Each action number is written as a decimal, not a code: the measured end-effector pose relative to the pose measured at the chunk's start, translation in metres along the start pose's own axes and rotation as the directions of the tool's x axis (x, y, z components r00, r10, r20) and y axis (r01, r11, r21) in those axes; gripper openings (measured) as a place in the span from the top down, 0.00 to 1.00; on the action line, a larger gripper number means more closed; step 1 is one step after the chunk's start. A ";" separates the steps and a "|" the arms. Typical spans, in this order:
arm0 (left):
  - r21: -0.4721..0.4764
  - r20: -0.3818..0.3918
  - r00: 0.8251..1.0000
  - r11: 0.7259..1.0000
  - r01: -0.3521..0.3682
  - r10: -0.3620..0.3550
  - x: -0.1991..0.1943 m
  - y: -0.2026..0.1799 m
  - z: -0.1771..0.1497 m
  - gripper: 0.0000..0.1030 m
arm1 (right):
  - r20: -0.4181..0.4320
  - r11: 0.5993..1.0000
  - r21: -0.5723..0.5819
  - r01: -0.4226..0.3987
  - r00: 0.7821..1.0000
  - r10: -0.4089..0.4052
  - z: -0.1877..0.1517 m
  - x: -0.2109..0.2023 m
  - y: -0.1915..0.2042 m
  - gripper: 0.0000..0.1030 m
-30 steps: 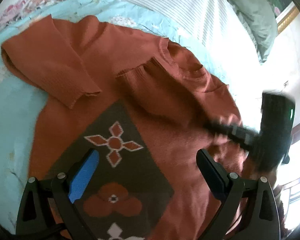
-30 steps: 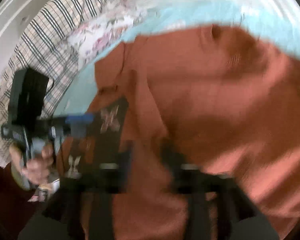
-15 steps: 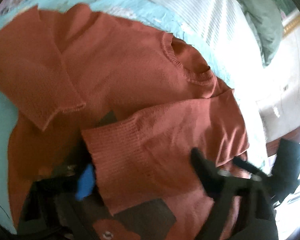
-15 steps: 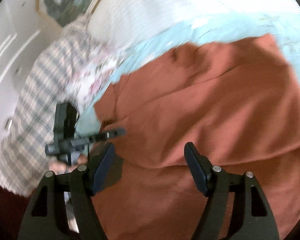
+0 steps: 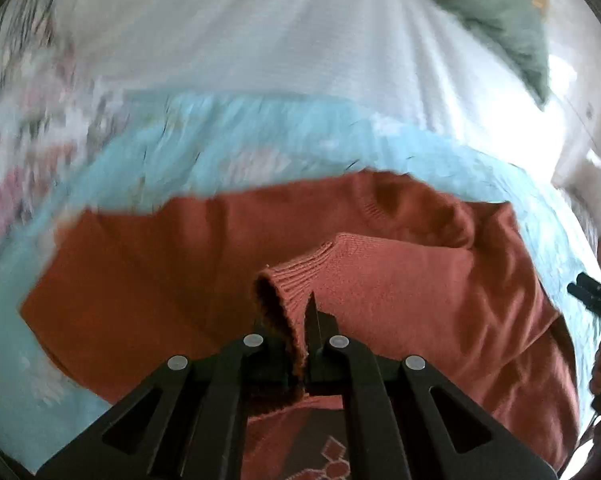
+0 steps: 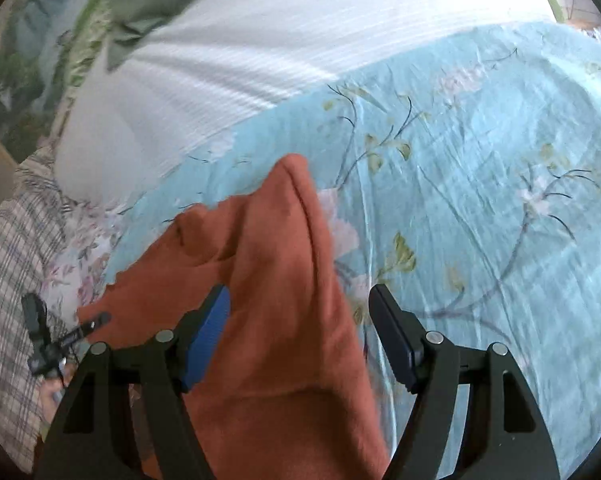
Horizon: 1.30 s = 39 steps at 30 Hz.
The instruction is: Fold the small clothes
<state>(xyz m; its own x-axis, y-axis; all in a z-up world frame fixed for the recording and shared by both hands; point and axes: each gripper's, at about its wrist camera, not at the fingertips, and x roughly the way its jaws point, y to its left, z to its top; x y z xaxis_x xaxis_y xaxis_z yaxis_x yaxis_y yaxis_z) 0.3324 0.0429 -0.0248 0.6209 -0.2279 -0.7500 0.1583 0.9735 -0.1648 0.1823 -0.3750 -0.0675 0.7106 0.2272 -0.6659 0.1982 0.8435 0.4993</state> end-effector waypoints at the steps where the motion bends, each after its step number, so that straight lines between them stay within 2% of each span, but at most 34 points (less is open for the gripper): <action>1: -0.036 -0.022 1.000 0.999 0.015 -0.016 0.008 0.007 -0.003 0.98 | -0.015 1.000 -0.015 0.007 1.000 -0.007 0.005 0.008 0.001 0.29; 4: -0.067 -0.053 0.998 0.997 0.034 -0.038 0.017 0.016 -0.013 0.97 | -0.077 0.998 -0.061 0.019 0.997 -0.024 0.019 0.040 0.010 0.29; 7: -0.053 -0.071 0.997 0.998 0.033 -0.037 0.022 0.011 -0.021 0.97 | -0.127 0.993 -0.110 0.044 0.990 -0.058 0.026 0.068 0.019 0.29; 8: -0.049 -0.073 0.997 0.998 0.033 -0.037 0.023 0.009 -0.023 0.97 | -0.149 0.993 -0.110 0.051 0.987 -0.067 0.028 0.078 0.019 0.33; 9: -0.046 -0.075 0.996 0.998 0.036 -0.040 0.023 0.007 -0.023 0.97 | -0.161 0.993 -0.105 0.056 0.984 -0.073 0.029 0.083 0.016 0.43; 10: -0.043 -0.075 0.996 0.998 0.040 -0.043 0.022 0.005 -0.023 0.97 | -0.170 0.993 -0.106 0.055 0.983 -0.072 0.028 0.085 0.013 0.86; 11: -0.040 -0.075 0.996 0.998 0.043 -0.046 0.020 0.005 -0.023 0.97 | -0.181 0.994 -0.095 0.049 0.981 -0.066 0.030 0.084 0.009 0.89; 13: -0.031 -0.072 0.996 0.998 0.057 -0.059 0.016 -0.001 -0.019 0.97 | -0.140 0.997 -0.073 0.031 0.989 -0.042 0.034 0.072 0.002 0.90; 16: -0.015 -0.051 0.993 0.994 0.106 -0.107 0.009 -0.015 -0.012 0.97 | -0.068 0.999 -0.001 0.048 0.997 -0.048 0.040 0.052 -0.024 0.90; 19: -0.014 -0.033 0.991 0.991 0.133 -0.133 0.008 -0.024 -0.007 0.97 | -0.091 0.998 0.044 0.053 0.995 -0.049 0.036 0.060 -0.040 0.89; 21: -0.015 -0.056 0.992 0.994 0.108 -0.109 0.023 -0.026 -0.006 0.97 | -0.102 0.995 0.056 0.077 0.992 -0.071 0.032 0.065 -0.044 0.88; 22: -0.030 -0.077 0.992 0.995 0.097 -0.099 0.033 -0.023 -0.006 0.97 | -0.090 0.994 0.058 0.090 0.992 -0.084 0.033 0.063 -0.041 0.84; 24: -0.063 -0.123 0.988 0.994 0.090 -0.097 0.049 -0.015 -0.008 0.97 | -0.029 0.989 0.025 0.144 0.989 -0.144 0.031 0.046 -0.026 0.82; 25: -0.071 -0.142 0.985 0.994 0.087 -0.096 0.055 -0.011 -0.009 0.97 | -0.005 0.991 0.003 0.136 0.991 -0.136 0.031 0.040 -0.017 0.82; 27: -0.066 -0.141 0.985 0.994 0.089 -0.097 0.056 -0.008 -0.009 0.97 | 0.016 0.996 -0.058 0.070 0.998 -0.069 0.023 0.030 0.005 0.79; 29: -0.057 -0.137 0.986 0.995 0.085 -0.092 0.056 -0.010 -0.009 0.97 | -0.051 0.993 -0.111 0.028 0.998 -0.033 0.013 0.040 0.020 0.63; 30: -0.050 -0.136 0.987 0.996 0.081 -0.087 0.057 -0.011 -0.010 0.97 | -0.086 0.989 -0.133 0.057 0.994 -0.068 0.006 0.049 0.022 0.63; 32: -0.040 -0.136 0.988 0.997 0.066 -0.071 0.059 -0.011 -0.009 0.96 | -0.088 0.971 -0.159 0.178 0.977 -0.194 0.000 0.057 0.014 0.67; 34: -0.045 -0.134 0.990 0.998 0.038 -0.044 0.056 -0.006 -0.011 0.93 | -0.068 0.988 -0.065 0.139 0.987 -0.143 -0.001 0.048 -0.003 0.68; 36: -0.057 -0.125 0.992 0.998 0.008 -0.015 0.047 0.005 -0.013 0.91 | -0.042 0.991 -0.023 0.133 0.990 -0.134 -0.003 0.032 -0.004 0.66; 37: -0.065 -0.116 0.993 0.998 -0.004 -0.004 0.039 0.011 -0.015 0.90 | -0.028 0.990 -0.028 0.137 0.990 -0.138 -0.004 0.026 -0.002 0.63; 38: -0.072 -0.102 0.995 0.997 -0.015 0.007 0.029 0.019 -0.018 0.90 | -0.018 0.991 -0.032 0.128 0.992 -0.129 -0.007 0.018 0.003 0.55; 39: -0.080 -0.085 0.996 0.996 -0.030 0.024 0.019 0.026 -0.020 0.90 | -0.014 0.995 -0.031 0.099 0.995 -0.099 -0.012 0.009 0.008 0.51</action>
<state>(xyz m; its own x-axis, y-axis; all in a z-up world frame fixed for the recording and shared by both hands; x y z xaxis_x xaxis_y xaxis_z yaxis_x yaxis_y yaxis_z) 0.3328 0.0643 -0.0561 0.5569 -0.2028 -0.8054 0.0779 0.9782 -0.1924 0.1828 -0.3604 -0.0762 0.6782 0.1488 -0.7196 0.2466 0.8764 0.4136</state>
